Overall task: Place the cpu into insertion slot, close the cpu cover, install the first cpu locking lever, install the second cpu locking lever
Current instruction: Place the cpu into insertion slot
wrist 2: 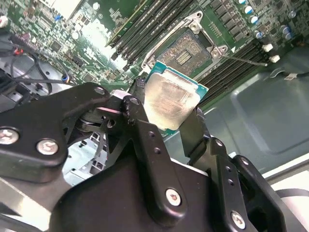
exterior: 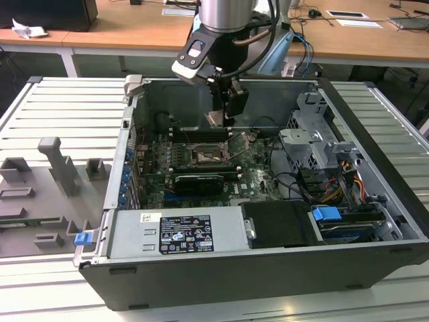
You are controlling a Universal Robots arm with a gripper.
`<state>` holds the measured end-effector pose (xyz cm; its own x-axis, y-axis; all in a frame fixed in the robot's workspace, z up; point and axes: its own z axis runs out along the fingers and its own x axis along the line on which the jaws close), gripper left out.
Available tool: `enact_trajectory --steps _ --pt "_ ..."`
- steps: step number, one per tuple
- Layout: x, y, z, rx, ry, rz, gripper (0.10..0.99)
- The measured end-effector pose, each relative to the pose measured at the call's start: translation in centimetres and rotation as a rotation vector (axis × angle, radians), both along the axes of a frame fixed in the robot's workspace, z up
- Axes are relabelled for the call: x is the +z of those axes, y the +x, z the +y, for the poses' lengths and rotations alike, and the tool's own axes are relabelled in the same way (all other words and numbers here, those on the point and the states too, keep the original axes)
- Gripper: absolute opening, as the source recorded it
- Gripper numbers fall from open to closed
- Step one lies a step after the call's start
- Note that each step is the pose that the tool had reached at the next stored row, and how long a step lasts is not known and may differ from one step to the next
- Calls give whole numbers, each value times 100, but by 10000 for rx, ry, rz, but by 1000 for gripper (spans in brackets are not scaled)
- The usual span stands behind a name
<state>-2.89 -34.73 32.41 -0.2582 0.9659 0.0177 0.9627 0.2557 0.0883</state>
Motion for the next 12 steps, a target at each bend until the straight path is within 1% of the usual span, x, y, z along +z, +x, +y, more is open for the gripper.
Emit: enact_trajectory --steps 8,10,12 --pt "-31 -53 0 -108 0 -1 529" --pt "-38 -53 0 -237 -1 0 529" --pt "-46 -54 0 -480 -1 -1 529"
